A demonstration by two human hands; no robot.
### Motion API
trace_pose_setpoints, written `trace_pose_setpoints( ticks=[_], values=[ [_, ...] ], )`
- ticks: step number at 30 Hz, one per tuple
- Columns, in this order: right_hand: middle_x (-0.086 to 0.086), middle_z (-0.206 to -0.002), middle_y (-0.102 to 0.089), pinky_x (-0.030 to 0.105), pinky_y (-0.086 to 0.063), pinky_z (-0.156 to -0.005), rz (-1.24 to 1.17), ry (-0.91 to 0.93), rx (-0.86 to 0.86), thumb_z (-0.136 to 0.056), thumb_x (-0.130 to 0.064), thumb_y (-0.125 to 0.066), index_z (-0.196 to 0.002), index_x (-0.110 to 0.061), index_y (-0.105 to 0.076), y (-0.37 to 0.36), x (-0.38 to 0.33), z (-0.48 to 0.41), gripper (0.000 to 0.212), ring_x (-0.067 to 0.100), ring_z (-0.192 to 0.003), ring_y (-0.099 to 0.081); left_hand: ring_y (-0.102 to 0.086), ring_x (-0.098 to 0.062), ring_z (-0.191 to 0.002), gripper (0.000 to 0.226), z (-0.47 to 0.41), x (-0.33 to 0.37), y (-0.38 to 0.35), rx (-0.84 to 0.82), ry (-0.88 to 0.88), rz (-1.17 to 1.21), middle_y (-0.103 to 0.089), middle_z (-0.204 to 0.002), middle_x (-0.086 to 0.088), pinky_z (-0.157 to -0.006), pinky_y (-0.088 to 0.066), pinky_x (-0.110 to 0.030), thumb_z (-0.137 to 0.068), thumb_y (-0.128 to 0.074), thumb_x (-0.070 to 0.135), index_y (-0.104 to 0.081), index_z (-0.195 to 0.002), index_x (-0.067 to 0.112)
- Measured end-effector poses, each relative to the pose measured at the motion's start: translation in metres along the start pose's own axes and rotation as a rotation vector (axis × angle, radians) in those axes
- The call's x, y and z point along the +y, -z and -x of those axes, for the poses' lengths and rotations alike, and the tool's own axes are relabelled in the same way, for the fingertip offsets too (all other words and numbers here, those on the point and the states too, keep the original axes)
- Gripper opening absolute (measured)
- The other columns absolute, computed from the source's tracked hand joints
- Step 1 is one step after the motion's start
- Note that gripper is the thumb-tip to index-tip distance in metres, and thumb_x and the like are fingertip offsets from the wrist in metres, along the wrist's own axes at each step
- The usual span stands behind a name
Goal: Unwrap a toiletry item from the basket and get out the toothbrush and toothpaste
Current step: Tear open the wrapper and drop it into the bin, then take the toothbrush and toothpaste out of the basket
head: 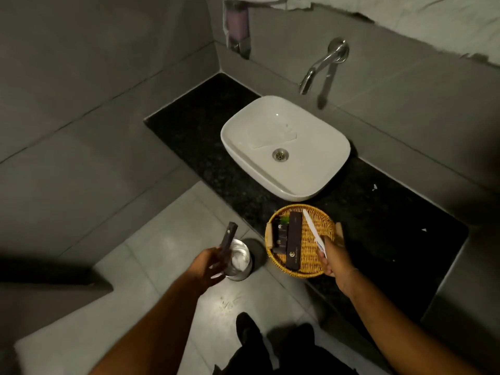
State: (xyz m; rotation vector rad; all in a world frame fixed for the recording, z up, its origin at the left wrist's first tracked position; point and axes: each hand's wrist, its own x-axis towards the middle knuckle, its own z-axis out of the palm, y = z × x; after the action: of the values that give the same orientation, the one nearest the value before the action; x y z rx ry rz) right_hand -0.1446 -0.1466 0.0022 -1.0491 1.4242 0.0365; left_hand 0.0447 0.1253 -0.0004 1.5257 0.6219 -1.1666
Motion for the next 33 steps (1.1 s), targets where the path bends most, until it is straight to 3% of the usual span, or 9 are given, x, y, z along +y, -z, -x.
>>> trace_pose_setpoints(
  ticks=[6,12,15,17,19,24,26,29,33],
  values=[
    [0.001,-0.067,-0.055,0.014,-0.032,-0.030,0.028,-0.073,0.033,-0.106,-0.041,-0.052,-0.094,-0.015,-0.062,-0.007,0.025,-0.004,0.030,0.001,-0.027,-0.044,-0.062,-0.033,-0.106,0.021,-0.045,-0.062,0.053,0.267,0.164,-0.071,-0.064,-0.121,-0.013,-0.093,-0.038,-0.038,-0.110,-0.050,0.018,-0.062,-0.126,0.013],
    [0.001,-0.079,-0.059,0.026,-0.042,-0.053,-0.046,-0.073,0.050,-0.104,-0.043,-0.057,-0.129,-0.009,-0.061,-0.024,0.018,0.001,0.042,0.011,-0.058,-0.052,-0.063,-0.034,-0.103,0.021,-0.047,-0.099,0.076,0.240,0.240,-0.130,-0.065,-0.117,-0.017,-0.091,-0.037,-0.038,-0.109,-0.049,0.015,-0.065,-0.123,0.010],
    [-0.001,-0.081,-0.060,0.029,-0.040,-0.057,-0.063,-0.070,0.035,-0.101,-0.051,-0.059,-0.127,-0.011,-0.061,-0.030,0.011,0.004,0.047,0.010,-0.060,-0.053,-0.064,-0.033,-0.082,0.023,-0.048,-0.094,0.064,0.292,0.137,-0.235,-0.066,-0.106,-0.021,-0.068,-0.039,-0.033,-0.107,-0.052,0.011,-0.066,-0.122,0.000],
    [-0.002,-0.076,-0.058,0.029,-0.041,-0.055,-0.045,-0.058,0.037,-0.100,-0.054,-0.059,-0.109,-0.014,-0.064,-0.032,0.007,0.002,0.041,0.010,-0.058,-0.051,-0.069,-0.039,-0.082,0.027,-0.048,-0.079,0.043,0.353,-0.049,-0.369,-0.070,-0.102,-0.023,-0.066,-0.052,-0.036,-0.105,-0.054,0.009,-0.068,-0.123,-0.004],
    [0.000,-0.071,-0.055,0.026,-0.041,-0.048,0.014,-0.008,0.072,-0.101,-0.053,-0.058,-0.089,-0.015,-0.062,-0.030,0.002,0.000,0.040,0.011,-0.054,-0.049,-0.073,-0.044,-0.097,0.027,-0.039,-0.058,0.008,0.352,-0.331,-0.583,-0.076,-0.108,-0.021,-0.086,-0.062,-0.049,-0.105,-0.055,0.016,-0.069,-0.125,0.005],
    [0.007,-0.080,-0.069,0.031,-0.051,-0.074,0.596,0.204,0.084,-0.101,-0.054,-0.055,-0.084,-0.011,-0.074,-0.013,-0.001,-0.003,0.050,0.028,-0.080,-0.067,-0.061,-0.028,-0.122,0.046,-0.006,-0.007,-0.101,0.062,-1.327,-1.118,-0.067,-0.134,-0.009,-0.105,-0.052,-0.046,-0.094,-0.061,0.022,-0.063,-0.140,0.017],
    [0.005,-0.101,-0.074,0.033,-0.053,-0.082,0.724,0.273,0.090,-0.100,-0.050,-0.056,-0.073,-0.014,-0.068,-0.001,-0.002,-0.002,0.046,0.032,-0.090,-0.071,-0.051,-0.026,-0.140,0.066,0.009,0.003,-0.142,-0.100,-1.522,-1.315,-0.057,-0.152,-0.008,-0.120,-0.039,-0.046,-0.093,-0.056,0.029,-0.049,-0.158,0.019],
    [0.005,-0.157,-0.054,0.031,-0.052,-0.083,0.778,0.355,0.058,-0.099,-0.045,-0.058,-0.070,-0.014,-0.064,0.009,-0.016,0.003,0.043,0.032,-0.098,-0.074,-0.040,-0.032,-0.156,0.077,0.012,0.012,-0.177,-0.168,-1.334,-1.689,-0.048,-0.164,-0.011,-0.131,-0.022,-0.055,-0.102,-0.045,0.038,-0.016,-0.172,0.023],
    [0.017,-0.124,-0.074,0.028,-0.048,-0.070,0.698,0.357,0.041,-0.100,-0.050,-0.058,-0.093,-0.009,-0.079,0.043,-0.020,0.002,0.047,0.028,-0.091,-0.074,-0.061,-0.051,-0.132,0.062,0.008,0.004,-0.197,-0.280,-0.961,-1.667,-0.062,-0.147,-0.028,-0.114,-0.045,-0.056,-0.113,-0.038,0.037,-0.019,-0.170,0.022]
  ],
)
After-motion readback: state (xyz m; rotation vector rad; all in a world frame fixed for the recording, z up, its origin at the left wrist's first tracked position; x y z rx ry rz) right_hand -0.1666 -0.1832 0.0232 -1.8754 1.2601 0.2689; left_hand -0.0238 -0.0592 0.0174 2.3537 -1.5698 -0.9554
